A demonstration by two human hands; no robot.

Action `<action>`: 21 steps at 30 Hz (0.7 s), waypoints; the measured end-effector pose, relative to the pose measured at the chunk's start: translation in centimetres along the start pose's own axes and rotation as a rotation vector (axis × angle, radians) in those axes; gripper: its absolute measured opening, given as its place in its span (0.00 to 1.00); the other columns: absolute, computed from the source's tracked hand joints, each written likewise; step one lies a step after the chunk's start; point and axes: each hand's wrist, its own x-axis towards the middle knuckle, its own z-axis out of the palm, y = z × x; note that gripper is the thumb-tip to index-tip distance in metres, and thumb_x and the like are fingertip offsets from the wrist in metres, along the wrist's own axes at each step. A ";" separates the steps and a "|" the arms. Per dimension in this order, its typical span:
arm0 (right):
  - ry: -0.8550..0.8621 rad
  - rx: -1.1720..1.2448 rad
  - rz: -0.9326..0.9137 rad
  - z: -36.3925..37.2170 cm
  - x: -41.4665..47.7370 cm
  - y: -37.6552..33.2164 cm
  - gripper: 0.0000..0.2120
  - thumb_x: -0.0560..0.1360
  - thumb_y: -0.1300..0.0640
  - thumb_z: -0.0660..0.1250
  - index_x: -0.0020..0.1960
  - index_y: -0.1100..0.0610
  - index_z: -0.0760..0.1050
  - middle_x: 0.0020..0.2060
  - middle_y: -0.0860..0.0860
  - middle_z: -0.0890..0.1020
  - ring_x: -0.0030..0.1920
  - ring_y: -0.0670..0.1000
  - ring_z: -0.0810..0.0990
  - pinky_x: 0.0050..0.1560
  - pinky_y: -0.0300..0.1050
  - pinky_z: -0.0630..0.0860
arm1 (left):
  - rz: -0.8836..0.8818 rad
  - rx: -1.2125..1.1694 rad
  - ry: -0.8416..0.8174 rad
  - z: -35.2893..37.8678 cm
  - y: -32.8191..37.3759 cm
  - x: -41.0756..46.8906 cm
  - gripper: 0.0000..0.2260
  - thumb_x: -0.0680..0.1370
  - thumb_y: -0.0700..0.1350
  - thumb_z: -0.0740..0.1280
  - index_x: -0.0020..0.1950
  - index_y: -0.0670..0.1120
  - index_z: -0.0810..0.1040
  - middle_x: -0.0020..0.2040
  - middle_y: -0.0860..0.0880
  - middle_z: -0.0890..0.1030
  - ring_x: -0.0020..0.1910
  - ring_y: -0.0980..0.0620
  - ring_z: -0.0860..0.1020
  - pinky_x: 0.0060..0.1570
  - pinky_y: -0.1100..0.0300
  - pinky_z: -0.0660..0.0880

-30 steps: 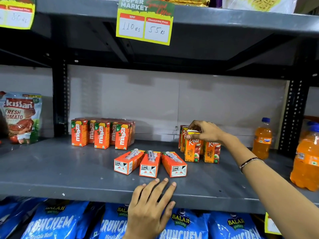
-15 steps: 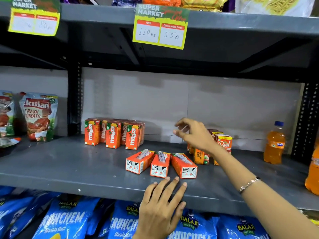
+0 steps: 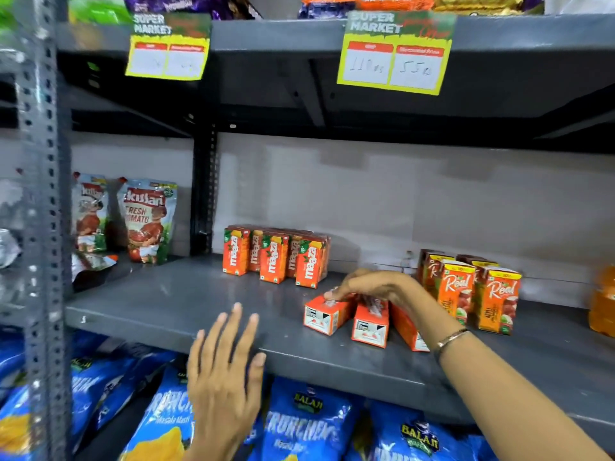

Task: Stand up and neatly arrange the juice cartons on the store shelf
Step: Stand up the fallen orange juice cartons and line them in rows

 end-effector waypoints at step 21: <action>0.459 -0.029 -0.481 7.7 7.8 -17.0 0.24 0.57 0.61 0.77 0.51 0.53 0.74 0.45 0.50 0.78 0.45 0.52 0.76 0.45 0.44 0.73 | -0.016 -0.045 -0.174 -1.5 -13.3 2.4 0.22 0.81 0.57 0.46 0.72 0.50 0.61 0.73 0.45 0.65 0.72 0.49 0.60 0.73 0.56 0.51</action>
